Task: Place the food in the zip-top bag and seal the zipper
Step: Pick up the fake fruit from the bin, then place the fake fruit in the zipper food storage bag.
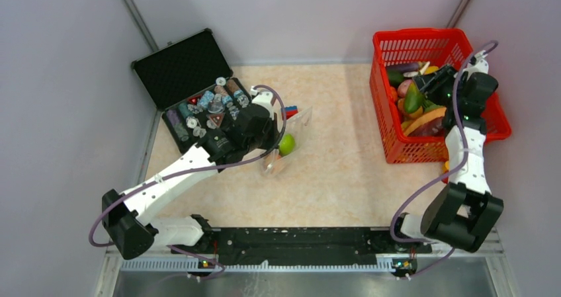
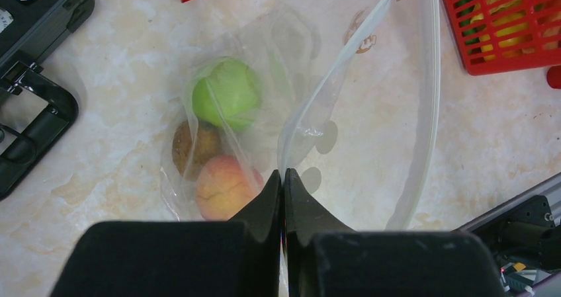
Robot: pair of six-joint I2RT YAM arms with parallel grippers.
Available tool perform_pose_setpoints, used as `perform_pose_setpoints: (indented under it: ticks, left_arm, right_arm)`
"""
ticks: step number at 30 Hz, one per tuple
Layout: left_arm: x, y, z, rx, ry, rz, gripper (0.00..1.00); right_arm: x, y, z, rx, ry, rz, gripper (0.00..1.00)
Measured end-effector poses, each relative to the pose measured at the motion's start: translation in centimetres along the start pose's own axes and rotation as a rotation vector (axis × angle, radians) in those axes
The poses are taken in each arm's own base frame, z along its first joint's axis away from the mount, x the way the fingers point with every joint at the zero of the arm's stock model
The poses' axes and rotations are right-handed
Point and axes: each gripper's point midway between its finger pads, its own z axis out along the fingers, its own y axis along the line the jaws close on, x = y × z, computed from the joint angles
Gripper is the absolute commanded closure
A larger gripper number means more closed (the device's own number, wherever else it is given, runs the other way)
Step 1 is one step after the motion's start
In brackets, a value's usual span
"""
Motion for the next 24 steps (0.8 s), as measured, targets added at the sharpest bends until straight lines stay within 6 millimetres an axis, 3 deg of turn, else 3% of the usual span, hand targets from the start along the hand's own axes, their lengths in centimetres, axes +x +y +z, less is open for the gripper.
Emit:
perform_pose_setpoints:
  ticks: [5, 9, 16, 24]
  left_arm:
    - [0.0, -0.2, -0.1, 0.011, 0.001, -0.006, 1.0]
    - [0.1, -0.3, -0.1, 0.015, 0.003, -0.007, 1.0]
    - [0.1, -0.3, -0.1, 0.019, 0.004, -0.006, 1.0]
    - [0.2, -0.3, 0.0, 0.022, 0.011, 0.012, 1.0]
  right_arm:
    - [-4.0, 3.4, -3.1, -0.059, -0.167, -0.074, 0.96]
    - [-5.6, 5.2, -4.7, -0.095, -0.225, -0.109, 0.96]
    - [-5.2, 8.7, -6.3, -0.25, -0.204, -0.071, 0.95]
    - [-2.8, 13.7, -8.9, -0.478, -0.118, -0.018, 0.94]
